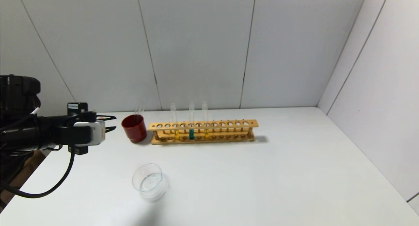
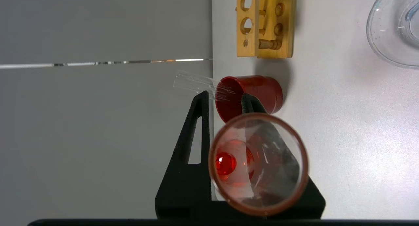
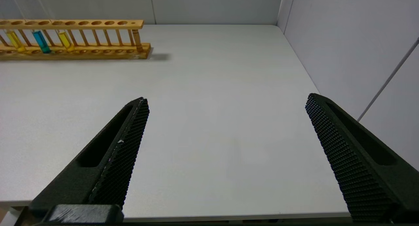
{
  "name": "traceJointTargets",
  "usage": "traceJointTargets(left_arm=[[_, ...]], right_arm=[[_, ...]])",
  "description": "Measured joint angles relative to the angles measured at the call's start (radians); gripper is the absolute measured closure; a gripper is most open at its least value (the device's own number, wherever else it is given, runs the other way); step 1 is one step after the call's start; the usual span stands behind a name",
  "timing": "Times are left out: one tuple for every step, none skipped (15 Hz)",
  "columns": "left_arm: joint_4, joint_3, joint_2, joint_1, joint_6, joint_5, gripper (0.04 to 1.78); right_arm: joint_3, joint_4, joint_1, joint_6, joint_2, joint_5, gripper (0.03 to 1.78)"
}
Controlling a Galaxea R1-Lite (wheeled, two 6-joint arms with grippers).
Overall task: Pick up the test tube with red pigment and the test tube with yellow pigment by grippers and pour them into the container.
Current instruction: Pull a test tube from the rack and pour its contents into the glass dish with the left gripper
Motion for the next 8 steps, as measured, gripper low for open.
traceJointTargets(left_arm=[[-0.003,0.001,0.012,-0.021,0.021,0.004,1.45],[-0.011,0.001,0.025,-0.041,0.027,0.010,1.45],[-0.041,0.002,0.043,-0.060,0.030,0.015,1.45],[-0.080,0.007,0.061,-0.070,0.031,0.017,1.45],[-0.124,0.014,0.080,-0.074,0.036,0.017,1.45],[-0.176,0.030,0.097,-0.075,0.045,0.015,1.45],[-0.235,0.054,0.114,-0.077,0.053,0.014,1.45],[-0.277,0.076,0.125,-0.078,0.054,0.015,1.45]], right_arm=[[0.000,0.000,0.000,0.000,0.000,0.000,0.06],[0.000,0.000,0.000,0.000,0.000,0.000,0.06],[0.000,0.000,0.000,0.000,0.000,0.000,0.06],[0.000,0.000,0.000,0.000,0.000,0.000,0.06],[0.000,0.000,0.000,0.000,0.000,0.000,0.06],[0.000,0.000,0.000,0.000,0.000,0.000,0.06],[0.000,0.000,0.000,0.000,0.000,0.000,0.06],[0.000,0.000,0.000,0.000,0.000,0.000,0.06]])
